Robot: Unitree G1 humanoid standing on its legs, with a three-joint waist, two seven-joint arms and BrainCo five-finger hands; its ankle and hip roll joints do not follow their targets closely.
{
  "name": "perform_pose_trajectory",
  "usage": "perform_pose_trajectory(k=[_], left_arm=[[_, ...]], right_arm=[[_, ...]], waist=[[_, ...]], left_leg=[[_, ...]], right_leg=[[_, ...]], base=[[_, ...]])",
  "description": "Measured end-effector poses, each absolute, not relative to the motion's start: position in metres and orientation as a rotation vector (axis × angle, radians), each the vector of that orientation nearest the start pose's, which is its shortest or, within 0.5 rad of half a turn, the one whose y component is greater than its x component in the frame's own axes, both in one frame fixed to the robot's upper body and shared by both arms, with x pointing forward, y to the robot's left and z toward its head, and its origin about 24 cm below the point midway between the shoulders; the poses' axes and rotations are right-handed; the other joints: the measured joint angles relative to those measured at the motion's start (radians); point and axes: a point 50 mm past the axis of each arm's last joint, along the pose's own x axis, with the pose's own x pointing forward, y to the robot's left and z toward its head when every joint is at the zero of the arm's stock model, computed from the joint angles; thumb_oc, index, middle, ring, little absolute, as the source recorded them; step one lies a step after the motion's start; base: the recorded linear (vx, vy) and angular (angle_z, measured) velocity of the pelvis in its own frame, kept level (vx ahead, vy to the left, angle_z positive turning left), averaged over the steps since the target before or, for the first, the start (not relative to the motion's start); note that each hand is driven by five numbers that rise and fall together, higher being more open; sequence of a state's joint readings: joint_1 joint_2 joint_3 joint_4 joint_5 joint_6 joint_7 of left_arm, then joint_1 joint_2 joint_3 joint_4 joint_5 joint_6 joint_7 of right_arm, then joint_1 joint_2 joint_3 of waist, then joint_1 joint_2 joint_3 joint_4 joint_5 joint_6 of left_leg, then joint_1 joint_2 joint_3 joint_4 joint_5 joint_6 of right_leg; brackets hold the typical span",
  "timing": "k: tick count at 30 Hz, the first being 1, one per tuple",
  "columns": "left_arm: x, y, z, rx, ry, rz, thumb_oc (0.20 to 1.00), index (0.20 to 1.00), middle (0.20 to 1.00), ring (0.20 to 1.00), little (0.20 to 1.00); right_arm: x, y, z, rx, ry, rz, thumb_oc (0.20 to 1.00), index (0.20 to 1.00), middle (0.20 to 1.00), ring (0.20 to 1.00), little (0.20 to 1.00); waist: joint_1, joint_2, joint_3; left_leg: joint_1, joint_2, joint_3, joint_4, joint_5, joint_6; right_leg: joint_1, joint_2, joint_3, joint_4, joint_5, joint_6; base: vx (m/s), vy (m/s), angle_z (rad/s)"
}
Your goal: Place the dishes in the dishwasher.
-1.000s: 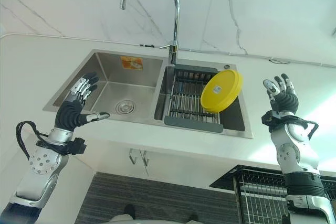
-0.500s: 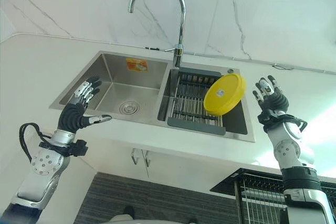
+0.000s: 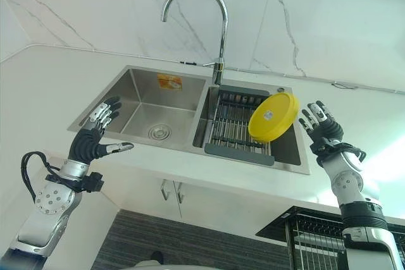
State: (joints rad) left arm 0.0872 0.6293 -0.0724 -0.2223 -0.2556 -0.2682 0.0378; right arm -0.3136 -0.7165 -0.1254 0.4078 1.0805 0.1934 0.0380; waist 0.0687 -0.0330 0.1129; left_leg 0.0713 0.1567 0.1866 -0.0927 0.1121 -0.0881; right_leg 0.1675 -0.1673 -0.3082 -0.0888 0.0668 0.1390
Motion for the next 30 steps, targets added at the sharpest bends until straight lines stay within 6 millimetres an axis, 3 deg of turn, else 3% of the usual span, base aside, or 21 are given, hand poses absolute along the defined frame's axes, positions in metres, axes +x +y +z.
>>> perform_pose_trajectory(k=[30], left_arm=[[0.23,0.216,0.119,0.332,-0.353,-0.162,1.0,1.0,1.0,1.0,1.0]], right_arm=[[0.303,-0.322,0.094,0.46,0.144,-0.168,1.0,1.0,1.0,1.0,1.0]], waist=[[0.004,0.014,-0.01]], left_leg=[[0.0,0.0,-0.005,0.0,0.0,0.0]], right_leg=[[0.004,0.0,-0.005,0.0,0.0,0.0]], base=[[0.0,0.0,0.0]])
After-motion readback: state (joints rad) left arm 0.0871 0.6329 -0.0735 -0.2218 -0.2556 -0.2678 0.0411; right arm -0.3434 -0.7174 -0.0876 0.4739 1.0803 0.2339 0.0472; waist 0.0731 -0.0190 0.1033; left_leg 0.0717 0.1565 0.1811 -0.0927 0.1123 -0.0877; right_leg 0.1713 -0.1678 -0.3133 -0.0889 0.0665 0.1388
